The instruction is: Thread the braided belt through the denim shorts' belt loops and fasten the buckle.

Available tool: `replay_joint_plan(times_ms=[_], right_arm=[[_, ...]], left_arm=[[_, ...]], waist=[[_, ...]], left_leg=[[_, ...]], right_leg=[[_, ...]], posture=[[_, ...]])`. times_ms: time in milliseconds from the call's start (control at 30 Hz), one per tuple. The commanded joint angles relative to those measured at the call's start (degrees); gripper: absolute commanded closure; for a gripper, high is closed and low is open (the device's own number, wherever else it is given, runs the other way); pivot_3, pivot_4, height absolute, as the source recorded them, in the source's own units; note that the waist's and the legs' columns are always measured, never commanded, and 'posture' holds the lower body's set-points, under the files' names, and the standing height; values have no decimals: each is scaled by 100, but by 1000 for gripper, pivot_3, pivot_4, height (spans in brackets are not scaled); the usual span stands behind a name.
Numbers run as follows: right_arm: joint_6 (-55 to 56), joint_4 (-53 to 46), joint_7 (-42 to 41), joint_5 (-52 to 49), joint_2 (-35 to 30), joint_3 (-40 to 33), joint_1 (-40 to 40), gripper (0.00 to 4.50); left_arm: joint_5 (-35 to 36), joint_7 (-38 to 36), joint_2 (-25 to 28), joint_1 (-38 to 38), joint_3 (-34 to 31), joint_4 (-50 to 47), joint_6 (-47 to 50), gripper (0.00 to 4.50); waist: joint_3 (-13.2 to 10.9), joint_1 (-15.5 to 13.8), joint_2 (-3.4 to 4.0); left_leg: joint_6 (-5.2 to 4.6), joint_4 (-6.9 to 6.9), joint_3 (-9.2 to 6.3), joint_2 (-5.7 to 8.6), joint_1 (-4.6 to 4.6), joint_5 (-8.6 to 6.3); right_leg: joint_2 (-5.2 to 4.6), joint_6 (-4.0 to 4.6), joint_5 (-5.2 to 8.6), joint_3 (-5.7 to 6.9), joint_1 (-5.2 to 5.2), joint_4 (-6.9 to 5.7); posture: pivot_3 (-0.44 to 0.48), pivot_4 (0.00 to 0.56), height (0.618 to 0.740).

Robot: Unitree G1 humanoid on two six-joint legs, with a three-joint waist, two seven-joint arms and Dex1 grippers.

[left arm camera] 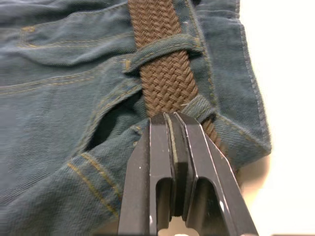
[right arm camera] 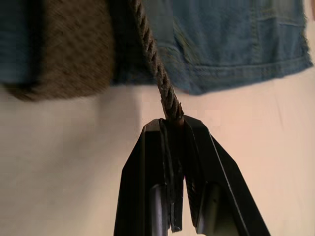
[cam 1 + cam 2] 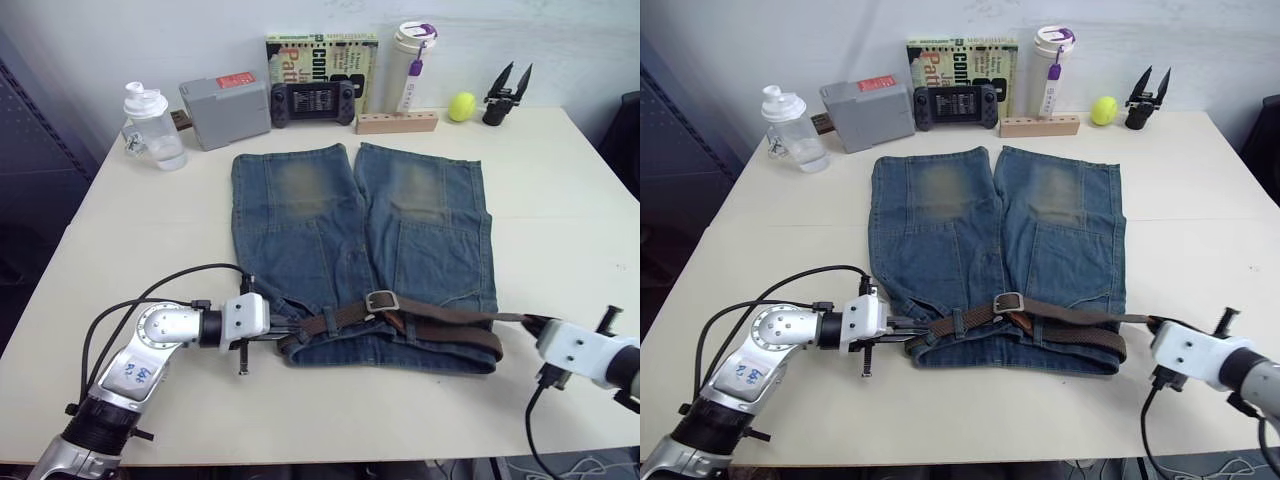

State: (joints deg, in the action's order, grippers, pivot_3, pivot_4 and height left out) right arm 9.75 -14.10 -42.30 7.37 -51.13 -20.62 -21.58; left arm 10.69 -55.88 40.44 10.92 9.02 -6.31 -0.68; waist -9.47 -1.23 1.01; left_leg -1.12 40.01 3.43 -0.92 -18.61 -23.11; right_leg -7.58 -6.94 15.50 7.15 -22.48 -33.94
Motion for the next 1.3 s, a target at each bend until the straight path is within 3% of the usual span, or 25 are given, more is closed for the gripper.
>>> replay_joint_plan(times_ms=[33, 100, 167, 300, 467, 500, 600, 800, 1300], right_arm=[[-476, -206, -30, 39, 194, 432, 118, 4500], [-781, -192, -21, 29, 296, 620, 165, 4500], [-991, -50, -10, -16, 302, 477, 172, 3403], [-1697, -289, -808, -1010, 46, -287, -117, 2104], [-2527, -721, -1694, -2077, -356, -1202, -279, 0], [-2664, -750, -1772, -2248, -394, -1315, -215, 0], [-3231, -766, -1818, -2888, -441, -1623, 258, 0], [-4689, -942, -1126, -4468, -77, -1684, 1589, 0], [-4989, -985, -545, -4441, 131, -1271, 1589, 0]], left_arm=[[118, 130, 105, -268, -477, -53, 2, 4460], [228, 189, 110, -398, -670, -168, -18, 4460], [368, 182, 197, -669, -957, -364, 58, 3680], [1175, 185, 361, -1156, -1845, -960, 677, 2427], [1819, 239, 571, -1478, -2604, -1623, 1406, 292], [1903, 262, 596, -1511, -2705, -1719, 1523, 83], [2109, 306, 666, -1577, -2931, -1964, 1836, 83], [2637, 422, 701, -1560, -3149, -2310, 2504, 83], [2526, 697, 614, -1548, -3186, -2346, 2627, 83]], waist=[[-2, -1, 4], [-4, 21, -2], [-4, 48, -14], [-7, 52, -18], [-16, -33, -8], [-17, -27, -8], [-18, -10, -4], [-33, 2, 11], [-36, -14, 9]], left_leg=[[0, 0, 0, 0, -1, 0], [0, -2, 3, -4, -1, 0], [4, -1, 3, -16, -1, -2], [5, -1, 0, -19, -3, -4], [4, 14, -36, -18, -38, -6], [2, 15, -36, -15, -37, -5], [2, 15, -35, -14, -34, -5], [4, 12, -38, -18, -50, -5], [9, 13, -38, 9, -56, -2]], right_leg=[[0, 0, 0, 1, -1, -2], [1, 0, 0, 0, -2, -2], [6, 1, 0, 4, -1, -1], [2, 1, 0, 5, -2, 2], [-7, 2, 0, 30, -6, 10], [-10, 3, 0, 28, -5, 9], [-10, 3, 0, 25, -5, 10], [-2, 5, 1, 32, -21, 6], [8, 2, 0, 29, -22, 6]], posture=[[0, 150, 726], [0, 150, 726], [0, 150, 726], [0, 150, 726], [0, 150, 726], [0, 150, 726], [0, 150, 726], [0, 150, 726], [0, 150, 726]])
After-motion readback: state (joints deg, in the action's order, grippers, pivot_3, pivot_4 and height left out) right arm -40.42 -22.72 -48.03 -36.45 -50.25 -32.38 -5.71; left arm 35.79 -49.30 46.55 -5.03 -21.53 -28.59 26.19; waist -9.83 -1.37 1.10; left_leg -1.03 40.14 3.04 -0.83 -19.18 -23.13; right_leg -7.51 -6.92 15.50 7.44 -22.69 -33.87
